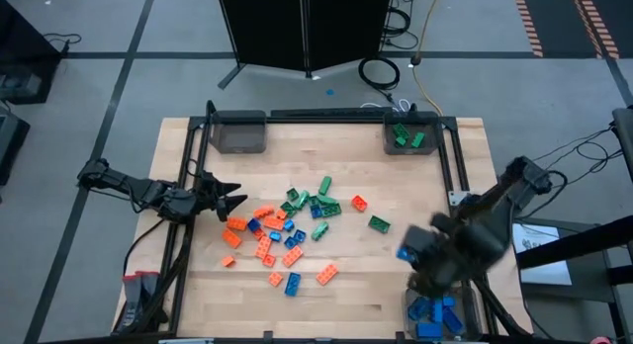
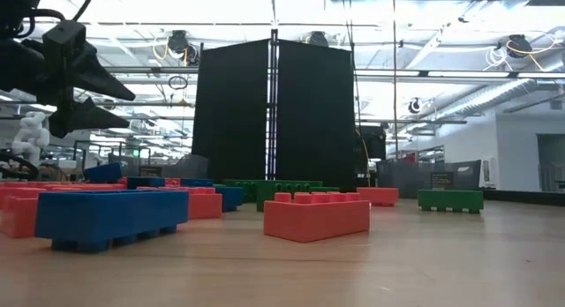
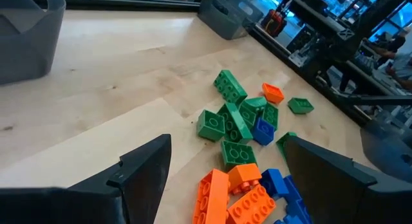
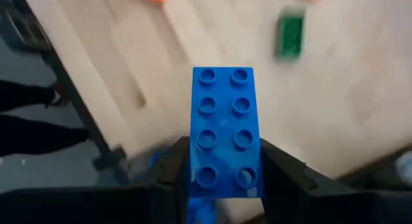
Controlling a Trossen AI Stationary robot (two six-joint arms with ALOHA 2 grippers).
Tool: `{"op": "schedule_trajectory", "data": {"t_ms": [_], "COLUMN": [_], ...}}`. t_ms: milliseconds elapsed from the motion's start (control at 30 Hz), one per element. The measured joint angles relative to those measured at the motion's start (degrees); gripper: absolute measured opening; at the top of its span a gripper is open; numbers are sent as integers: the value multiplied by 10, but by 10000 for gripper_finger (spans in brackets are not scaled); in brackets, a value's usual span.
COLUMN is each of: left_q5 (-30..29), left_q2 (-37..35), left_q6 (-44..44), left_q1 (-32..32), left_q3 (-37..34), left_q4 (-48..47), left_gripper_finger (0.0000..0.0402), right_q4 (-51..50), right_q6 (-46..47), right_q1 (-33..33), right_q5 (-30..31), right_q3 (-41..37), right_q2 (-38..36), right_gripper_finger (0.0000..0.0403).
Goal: Sort blocks
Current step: Put the blue game piece into the bottom black bin
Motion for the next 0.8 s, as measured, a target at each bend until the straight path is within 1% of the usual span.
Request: {"op": "schedule_trajectory", "data": {"t_ms": [100, 200, 300, 400, 567, 667, 733, 800], "left_q5": [0, 0, 0, 0, 0, 0, 0, 0], "left_q2": [0, 0, 0, 0, 0, 0, 0, 0], "left_q6": [0, 0, 0, 0, -1, -1, -1, -1], "left_q1": [0, 0, 0, 0, 0, 0, 0, 0], "left_q3": [0, 0, 0, 0, 0, 0, 0, 0], "left_q4": [0, 0, 0, 0, 0, 0, 0, 0], "left_gripper_finger": [303, 303, 303, 303, 303, 303, 303, 303], "right_q4": [52, 120, 159, 181, 197, 226, 237, 242], "right_q6": [80, 157, 240, 301, 333, 321, 315, 311], "right_q1": [56, 105, 145, 174, 189, 188, 187, 187], "right_q5": [-19, -19, -19, -20, -47, -51, -70, -77], "right_q3": [-57, -96, -117, -125, -136, -148, -157, -161], "right_q2": [0, 0, 1, 1, 16, 29, 39, 54], "right_gripper_finger": [122, 122, 122, 122, 122, 122, 122, 122]}}
